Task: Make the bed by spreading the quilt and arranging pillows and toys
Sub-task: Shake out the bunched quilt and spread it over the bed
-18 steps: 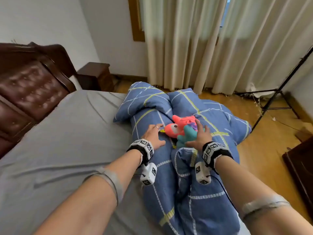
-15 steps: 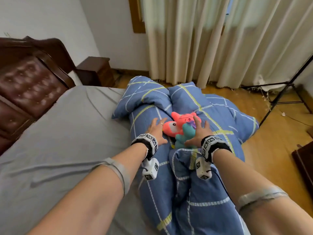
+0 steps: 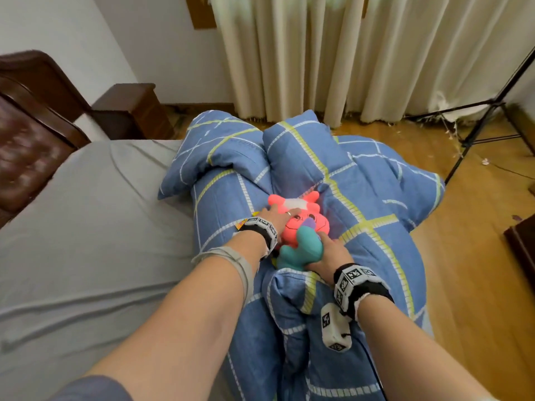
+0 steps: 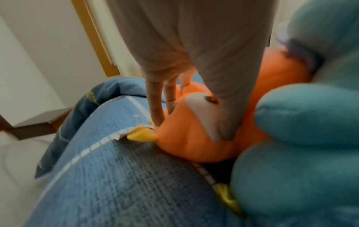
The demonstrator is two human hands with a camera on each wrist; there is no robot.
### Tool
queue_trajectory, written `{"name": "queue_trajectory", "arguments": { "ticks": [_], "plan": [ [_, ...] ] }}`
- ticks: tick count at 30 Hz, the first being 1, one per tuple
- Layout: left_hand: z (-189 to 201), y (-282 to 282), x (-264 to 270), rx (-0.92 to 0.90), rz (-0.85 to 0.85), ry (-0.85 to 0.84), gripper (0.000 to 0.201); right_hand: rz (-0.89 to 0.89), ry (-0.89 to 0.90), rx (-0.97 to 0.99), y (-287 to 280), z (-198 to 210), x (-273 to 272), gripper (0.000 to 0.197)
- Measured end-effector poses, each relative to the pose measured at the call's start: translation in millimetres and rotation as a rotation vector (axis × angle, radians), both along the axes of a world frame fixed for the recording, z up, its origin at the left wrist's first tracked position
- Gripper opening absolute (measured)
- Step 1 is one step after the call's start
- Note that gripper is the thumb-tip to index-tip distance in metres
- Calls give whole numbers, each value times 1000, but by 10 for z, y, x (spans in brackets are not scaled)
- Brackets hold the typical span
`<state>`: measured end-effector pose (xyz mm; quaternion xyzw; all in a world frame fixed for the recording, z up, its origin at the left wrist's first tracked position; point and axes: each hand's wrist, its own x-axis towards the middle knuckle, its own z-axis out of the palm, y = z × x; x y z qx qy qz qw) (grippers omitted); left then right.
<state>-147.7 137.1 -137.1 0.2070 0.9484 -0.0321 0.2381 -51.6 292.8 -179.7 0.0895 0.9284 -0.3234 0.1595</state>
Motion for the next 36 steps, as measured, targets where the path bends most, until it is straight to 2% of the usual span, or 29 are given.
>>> {"name": "queue_trajectory", "arguments": {
  "ticks": [3, 5, 8, 12, 16, 20, 23, 26, 28, 30, 33, 36],
  "plan": [
    [45, -85, 155, 69, -26, -30, 76, 4, 35, 29, -115, 51, 169, 65],
    [176, -289, 255, 215, 39, -26, 63, 4, 86, 56, -262, 213, 242, 57],
    [388, -770, 398, 416, 166, 3, 56, 36, 171, 95, -582, 550, 309, 44],
    [588, -1691, 633, 621, 295, 120, 50, 107, 229, 126, -1290, 1061, 398, 44],
    [639, -2899, 922, 737, 443, 168, 61, 136, 241, 44, -2455, 1158, 440, 40],
    [629, -4444, 1256, 591, 580, 70, 75, 188, 153, 24, -4017, 851, 456, 44],
    [576, -5523, 1448, 619, 672, -6, 79, 194, 117, -11, -5136, 739, 401, 58],
    [435, -6341, 1552, 623, 707, -23, 84, 132, 62, -47, -5921, 614, 348, 92],
    [354, -6638, 1578, 571, 723, -18, 71, 52, -45, -25, -6106, 492, 393, 104],
    [265, -6725, 1600, 559, 726, -72, 49, 26, -155, 46, -6029, 402, 477, 100],
    [91, -6589, 1646, 484, 713, -151, 55, 58, -241, 83, -5661, 349, 637, 89],
    [30, -6200, 1684, 484, 709, -195, 61, 51, -275, 166, -5156, 388, 763, 89]
  ]
}}
